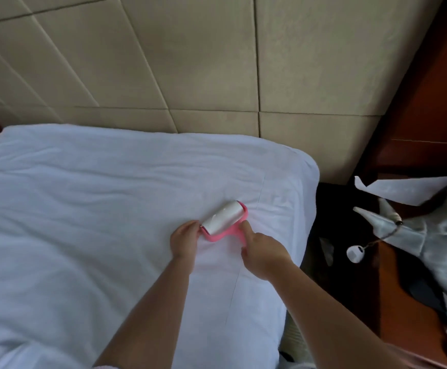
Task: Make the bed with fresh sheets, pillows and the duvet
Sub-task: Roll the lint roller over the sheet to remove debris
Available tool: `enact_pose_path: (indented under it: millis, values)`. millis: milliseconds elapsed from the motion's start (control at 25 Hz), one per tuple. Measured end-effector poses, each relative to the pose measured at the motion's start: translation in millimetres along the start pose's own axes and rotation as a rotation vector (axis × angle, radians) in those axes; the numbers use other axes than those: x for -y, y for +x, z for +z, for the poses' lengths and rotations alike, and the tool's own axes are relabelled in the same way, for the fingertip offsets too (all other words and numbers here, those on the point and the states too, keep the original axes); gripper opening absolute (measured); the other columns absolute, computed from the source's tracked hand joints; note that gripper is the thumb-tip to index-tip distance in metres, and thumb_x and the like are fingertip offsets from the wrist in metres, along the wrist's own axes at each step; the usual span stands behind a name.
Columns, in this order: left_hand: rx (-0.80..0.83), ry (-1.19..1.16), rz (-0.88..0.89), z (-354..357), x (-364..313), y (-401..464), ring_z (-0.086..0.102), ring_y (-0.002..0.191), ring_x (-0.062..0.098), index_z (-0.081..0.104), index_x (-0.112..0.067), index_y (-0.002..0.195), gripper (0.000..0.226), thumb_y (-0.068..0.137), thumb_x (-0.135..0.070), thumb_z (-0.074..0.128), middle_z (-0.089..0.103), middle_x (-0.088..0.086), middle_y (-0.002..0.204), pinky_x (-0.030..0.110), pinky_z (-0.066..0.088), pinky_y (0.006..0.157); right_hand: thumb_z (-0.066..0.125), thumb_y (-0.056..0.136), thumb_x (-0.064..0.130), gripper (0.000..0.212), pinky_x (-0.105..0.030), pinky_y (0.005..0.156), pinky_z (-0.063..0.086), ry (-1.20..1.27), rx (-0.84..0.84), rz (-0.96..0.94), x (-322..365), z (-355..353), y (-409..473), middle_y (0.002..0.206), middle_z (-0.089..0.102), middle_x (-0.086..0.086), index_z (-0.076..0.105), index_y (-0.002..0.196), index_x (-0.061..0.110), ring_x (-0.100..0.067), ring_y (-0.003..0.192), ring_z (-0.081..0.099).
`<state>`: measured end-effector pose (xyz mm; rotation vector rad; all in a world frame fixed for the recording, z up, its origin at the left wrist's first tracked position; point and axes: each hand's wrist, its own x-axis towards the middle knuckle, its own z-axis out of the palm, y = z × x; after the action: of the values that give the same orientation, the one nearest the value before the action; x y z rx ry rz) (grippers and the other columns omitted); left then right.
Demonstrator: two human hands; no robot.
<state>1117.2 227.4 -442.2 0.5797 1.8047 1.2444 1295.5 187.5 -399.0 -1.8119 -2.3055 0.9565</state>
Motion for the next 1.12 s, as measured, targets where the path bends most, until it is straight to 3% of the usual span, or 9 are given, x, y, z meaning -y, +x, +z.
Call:
enact_pose_path:
  millis: [120, 280, 440, 560, 680, 840, 920, 1120]
  values:
    - [-0.064, -0.138, -0.225, -3.1, -11.6, -36.0, 0.057, 0.063, 0.018, 0.065, -0.011, 0.081, 0.019, 0.089, 0.001, 0.054, 0.065, 0.003, 0.065, 0.022, 0.052, 0.056, 0.038, 0.096, 0.02, 0.058, -0.03, 0.062, 0.036, 0.021, 0.053, -0.04, 9.7, -20.9, -6.6, 0.084, 0.048, -0.002, 0.01, 0.148, 0.021, -0.021, 0.075, 0.048]
    - [-0.236, -0.342, -0.328, -16.9, -27.7, -75.3, 0.063, 0.08, 0.024, 0.064, -0.003, 0.086, 0.022, 0.088, 0.01, 0.047, 0.064, 0.014, 0.086, 0.032, 0.054, 0.074, 0.04, 0.097, 0.024, 0.05, -0.029, 0.061, 0.036, 0.043, 0.14, -0.09, 33.0, -39.8, -13.1, 0.086, 0.054, -0.005, 0.018, 0.142, 0.019, -0.023, 0.076, 0.053]
    - [-0.424, -0.443, -0.344, -54.7, -34.8, -85.9, 0.064, 0.083, 0.026, 0.067, 0.005, 0.089, 0.015, 0.087, 0.009, 0.052, 0.065, 0.015, 0.08, 0.028, 0.057, 0.074, 0.042, 0.098, 0.028, 0.028, -0.029, 0.066, 0.034, -0.083, 0.235, -0.182, 70.1, -44.4, 1.0, 0.1, 0.059, -0.009, 0.04, 0.118, 0.008, -0.028, 0.094, 0.059]
    - [-0.477, -0.483, -0.326, -77.3, -35.1, -79.3, 0.063, 0.078, 0.023, 0.066, 0.009, 0.086, 0.013, 0.086, 0.008, 0.053, 0.062, 0.013, 0.073, 0.024, 0.058, 0.071, 0.041, 0.099, 0.03, 0.025, -0.028, 0.067, 0.033, -0.145, 0.28, -0.27, 94.2, -37.1, 15.9, 0.096, 0.058, -0.007, 0.043, 0.111, 0.008, -0.027, 0.096, 0.06]
    - [-0.529, -0.498, -0.324, -89.3, -34.7, -80.2, 0.058, 0.071, 0.019, 0.066, 0.002, 0.074, 0.017, 0.087, 0.007, 0.057, 0.057, 0.01, 0.069, 0.021, 0.055, 0.066, 0.041, 0.098, 0.03, 0.024, -0.028, 0.067, 0.034, -0.169, 0.317, -0.315, 103.7, -26.2, 23.7, 0.095, 0.058, -0.005, 0.044, 0.11, 0.009, -0.026, 0.094, 0.06]
    - [-0.488, -0.358, -0.363, -93.0, -9.1, -82.3, 0.048, 0.077, 0.02, 0.065, -0.016, 0.054, 0.035, 0.081, 0.006, 0.059, 0.052, 0.01, 0.073, 0.031, 0.043, 0.076, 0.039, 0.099, 0.028, 0.024, -0.028, 0.068, 0.034, -0.193, 0.406, -0.34, 99.4, -8.8, 30.4, 0.091, 0.053, -0.002, 0.044, 0.114, 0.009, -0.023, 0.087, 0.056]
    - [-0.487, -0.371, -0.392, -88.4, 0.9, -87.5, 0.051, 0.076, 0.021, 0.066, -0.015, 0.06, 0.032, 0.082, 0.007, 0.058, 0.054, 0.01, 0.074, 0.029, 0.045, 0.079, 0.037, 0.099, 0.031, 0.027, -0.029, 0.069, 0.038, -0.196, 0.467, -0.337, 93.8, 0.0, 32.8, 0.096, 0.056, -0.005, 0.045, 0.113, 0.008, -0.024, 0.088, 0.057]
    - [-0.548, -0.537, -0.373, -58.6, 11.1, -111.3, 0.065, 0.086, 0.02, 0.069, -0.008, 0.098, 0.014, 0.091, 0.0, 0.06, 0.068, 0.012, 0.089, 0.022, 0.056, 0.08, 0.035, 0.1, 0.033, 0.028, -0.031, 0.066, 0.041, -0.193, 0.553, -0.33, 69.9, 4.8, 22.7, 0.085, 0.05, -0.002, 0.039, 0.114, 0.009, -0.021, 0.078, 0.054]
